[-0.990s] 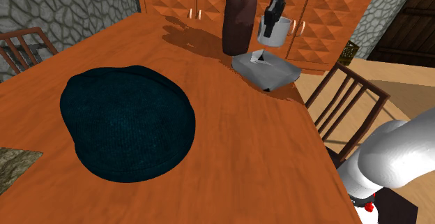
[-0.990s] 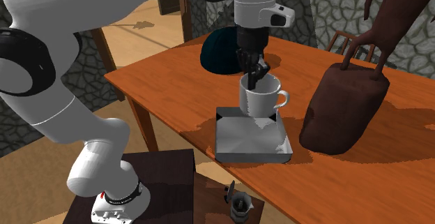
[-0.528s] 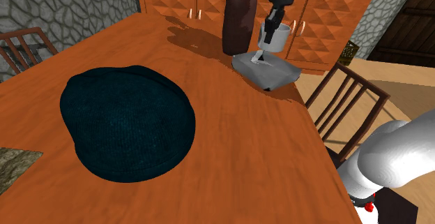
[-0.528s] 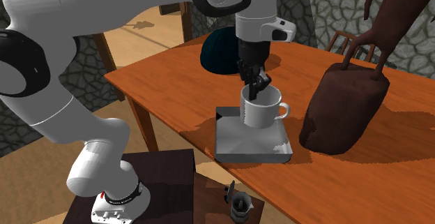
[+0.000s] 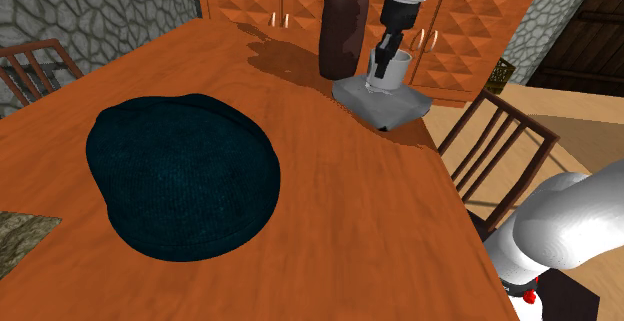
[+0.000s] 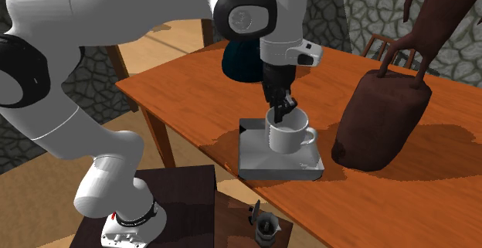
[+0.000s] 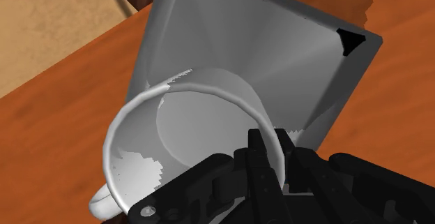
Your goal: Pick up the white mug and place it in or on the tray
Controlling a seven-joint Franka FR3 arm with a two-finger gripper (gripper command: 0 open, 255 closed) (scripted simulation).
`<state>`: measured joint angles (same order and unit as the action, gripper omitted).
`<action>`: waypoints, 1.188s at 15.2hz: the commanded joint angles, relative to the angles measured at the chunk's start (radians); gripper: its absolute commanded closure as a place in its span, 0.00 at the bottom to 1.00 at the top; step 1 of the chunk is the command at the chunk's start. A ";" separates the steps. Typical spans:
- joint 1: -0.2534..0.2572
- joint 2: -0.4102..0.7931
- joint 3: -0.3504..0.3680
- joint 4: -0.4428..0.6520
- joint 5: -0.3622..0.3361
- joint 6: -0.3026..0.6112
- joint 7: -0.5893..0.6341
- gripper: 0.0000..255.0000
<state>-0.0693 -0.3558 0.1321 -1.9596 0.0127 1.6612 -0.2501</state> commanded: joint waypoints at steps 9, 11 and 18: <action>0.001 -0.005 0.000 -0.038 0.001 0.033 0.000 0.00; 0.001 -0.005 0.000 -0.038 0.001 0.033 0.000 0.00; -0.001 0.018 0.001 0.114 -0.002 -0.095 0.003 0.00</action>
<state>-0.0690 -0.3517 0.1331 -1.8889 0.0125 1.5967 -0.2479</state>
